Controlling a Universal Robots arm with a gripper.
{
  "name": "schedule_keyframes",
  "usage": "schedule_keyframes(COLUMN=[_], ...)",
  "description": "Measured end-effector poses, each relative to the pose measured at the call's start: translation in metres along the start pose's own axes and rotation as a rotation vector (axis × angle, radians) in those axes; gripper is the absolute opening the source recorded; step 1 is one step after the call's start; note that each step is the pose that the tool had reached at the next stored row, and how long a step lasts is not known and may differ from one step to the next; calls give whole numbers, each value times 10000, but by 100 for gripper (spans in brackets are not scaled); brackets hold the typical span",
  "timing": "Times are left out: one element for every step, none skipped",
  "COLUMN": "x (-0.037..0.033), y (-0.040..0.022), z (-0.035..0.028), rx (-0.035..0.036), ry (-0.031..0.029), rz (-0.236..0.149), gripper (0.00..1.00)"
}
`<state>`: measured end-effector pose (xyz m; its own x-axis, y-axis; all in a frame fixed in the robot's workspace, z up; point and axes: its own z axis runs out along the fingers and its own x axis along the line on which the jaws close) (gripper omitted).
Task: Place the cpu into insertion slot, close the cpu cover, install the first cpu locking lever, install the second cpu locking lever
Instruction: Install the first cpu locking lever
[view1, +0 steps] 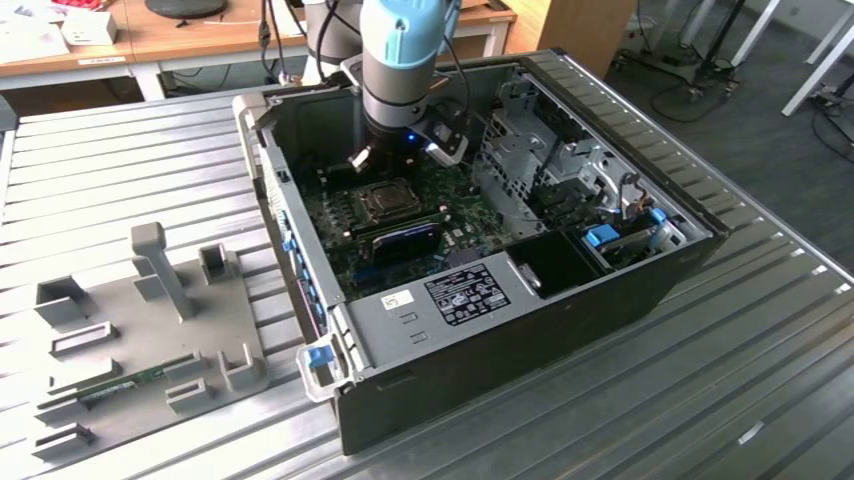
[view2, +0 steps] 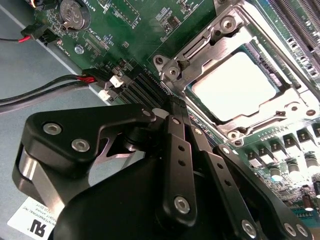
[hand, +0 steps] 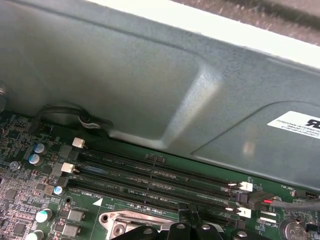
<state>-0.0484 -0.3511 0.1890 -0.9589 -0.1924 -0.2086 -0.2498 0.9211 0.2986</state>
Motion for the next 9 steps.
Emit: schedule_keyframes(x=[1,2,2,2,2,2,3,3,3], y=[-1,-2,-2,-2,-3,-3,-3,-3,-3], z=[3,5,7,9,11,12,12,12,12], rx=[1,1,1,-1,-1,-3,-2,-1,-1], ry=[0,0,1,0,-1,-2,-2,-1,-1], rz=[0,1,0,0,0,0,1,0,1], gripper=[10,10,10,10,10,10,10,10,10])
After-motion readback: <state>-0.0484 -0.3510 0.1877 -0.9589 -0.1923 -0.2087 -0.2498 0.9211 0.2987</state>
